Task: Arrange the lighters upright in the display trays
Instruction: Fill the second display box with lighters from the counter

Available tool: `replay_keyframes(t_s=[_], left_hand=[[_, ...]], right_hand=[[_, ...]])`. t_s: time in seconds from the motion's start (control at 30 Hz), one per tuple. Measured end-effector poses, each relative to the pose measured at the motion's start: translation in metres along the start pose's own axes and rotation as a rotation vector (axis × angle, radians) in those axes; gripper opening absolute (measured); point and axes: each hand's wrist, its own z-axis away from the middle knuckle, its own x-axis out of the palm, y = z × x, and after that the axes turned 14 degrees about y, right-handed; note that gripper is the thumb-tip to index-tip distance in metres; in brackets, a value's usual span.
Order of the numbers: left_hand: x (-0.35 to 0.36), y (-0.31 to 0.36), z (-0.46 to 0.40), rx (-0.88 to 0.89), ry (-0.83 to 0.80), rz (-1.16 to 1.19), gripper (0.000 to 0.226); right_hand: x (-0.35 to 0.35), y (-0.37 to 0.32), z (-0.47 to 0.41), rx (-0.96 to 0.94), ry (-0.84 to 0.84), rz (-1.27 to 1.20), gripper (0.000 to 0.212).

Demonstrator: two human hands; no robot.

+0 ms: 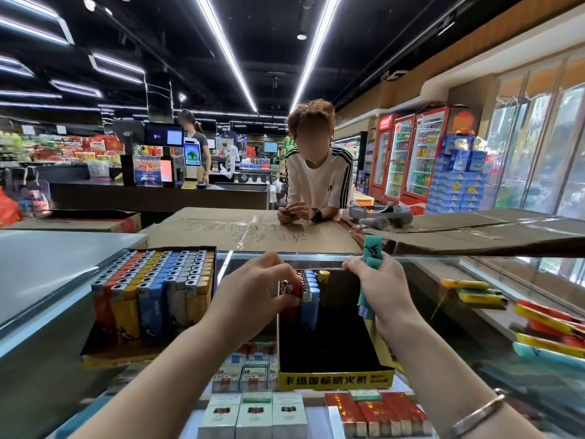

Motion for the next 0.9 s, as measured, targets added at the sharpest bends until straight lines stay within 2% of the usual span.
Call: replay_keyframes(t_s=[0.2, 0.27, 0.33, 0.4, 0.53, 0.6, 0.73, 0.83, 0.9], left_hand=[[-0.012, -0.004, -0.006, -0.020, -0.077, 0.072, 0.022], [-0.013, -0.004, -0.007, 0.005, -0.065, 0.038, 0.019], [-0.014, -0.002, -0.007, 0.053, -0.018, -0.020, 0.010], [-0.016, -0.001, -0.007, 0.076, 0.019, -0.057, 0.006], [-0.017, -0.001, -0.007, 0.053, -0.020, -0.086, 0.007], [-0.017, -0.001, -0.006, 0.029, -0.023, -0.090, 0.022], [-0.016, 0.008, -0.007, 0.044, 0.088, -0.093, 0.052], [-0.014, 0.022, -0.006, 0.111, 0.094, -0.027, 0.054], [-0.011, 0.028, -0.004, 0.203, 0.093, -0.059, 0.049]], right_hand=[[-0.001, -0.004, 0.000, -0.008, 0.035, -0.049, 0.020], [-0.002, -0.004, -0.001, -0.041, 0.065, -0.062, 0.016], [-0.004, -0.007, -0.001, -0.054, 0.105, -0.107, 0.004], [-0.006, -0.011, -0.001, -0.060, 0.130, -0.154, 0.008], [-0.007, -0.015, 0.001, 0.047, -0.005, -0.210, 0.019], [-0.006, -0.015, 0.004, 0.092, -0.078, -0.260, 0.028], [-0.002, -0.016, 0.010, 0.141, -0.161, -0.354, 0.038], [0.000, -0.015, 0.014, 0.194, -0.250, -0.437, 0.042], [0.001, -0.012, 0.017, 0.210, -0.271, -0.403, 0.046]])
